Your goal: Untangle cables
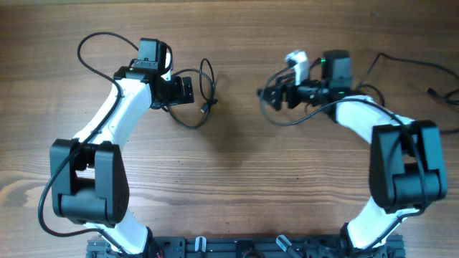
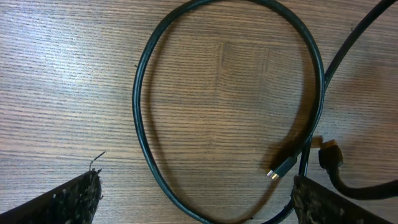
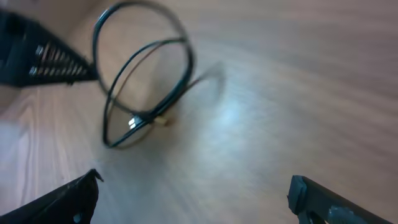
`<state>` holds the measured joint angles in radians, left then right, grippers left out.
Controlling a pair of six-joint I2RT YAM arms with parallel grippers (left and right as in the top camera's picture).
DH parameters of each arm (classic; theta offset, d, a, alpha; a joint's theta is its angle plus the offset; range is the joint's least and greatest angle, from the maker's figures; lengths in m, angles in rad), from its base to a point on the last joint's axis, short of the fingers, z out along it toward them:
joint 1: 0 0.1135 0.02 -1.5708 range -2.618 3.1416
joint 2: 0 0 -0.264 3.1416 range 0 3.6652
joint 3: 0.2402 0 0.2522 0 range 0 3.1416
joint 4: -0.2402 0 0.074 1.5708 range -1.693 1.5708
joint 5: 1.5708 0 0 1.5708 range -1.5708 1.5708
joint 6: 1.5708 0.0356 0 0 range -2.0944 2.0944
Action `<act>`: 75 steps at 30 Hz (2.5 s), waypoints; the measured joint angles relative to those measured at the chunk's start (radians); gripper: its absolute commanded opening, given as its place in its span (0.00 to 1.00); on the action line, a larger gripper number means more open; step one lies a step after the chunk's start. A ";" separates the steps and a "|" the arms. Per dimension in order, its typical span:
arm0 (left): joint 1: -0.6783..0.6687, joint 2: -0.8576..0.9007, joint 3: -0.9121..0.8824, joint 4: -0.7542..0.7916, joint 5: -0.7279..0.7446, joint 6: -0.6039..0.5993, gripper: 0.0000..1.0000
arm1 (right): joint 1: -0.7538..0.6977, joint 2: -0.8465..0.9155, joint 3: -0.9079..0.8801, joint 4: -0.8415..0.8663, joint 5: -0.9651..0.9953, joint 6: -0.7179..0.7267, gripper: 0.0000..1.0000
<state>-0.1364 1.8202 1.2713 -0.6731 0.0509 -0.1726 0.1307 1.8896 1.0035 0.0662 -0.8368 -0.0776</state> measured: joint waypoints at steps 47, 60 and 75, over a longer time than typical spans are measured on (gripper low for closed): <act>0.000 0.000 0.000 0.000 0.000 0.000 1.00 | 0.392 0.000 0.000 -0.015 0.315 -0.153 1.00; 0.000 0.000 0.000 0.000 0.000 0.000 1.00 | 0.392 0.000 0.000 0.013 0.315 -0.202 1.00; 0.005 0.000 0.000 0.006 -0.071 0.033 1.00 | 0.442 0.015 0.000 0.219 0.339 -0.296 1.00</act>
<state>-0.1318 1.8202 1.2713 -0.6666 -0.0200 -0.1394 0.5728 1.9049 1.0031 0.2852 -0.4980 -0.3733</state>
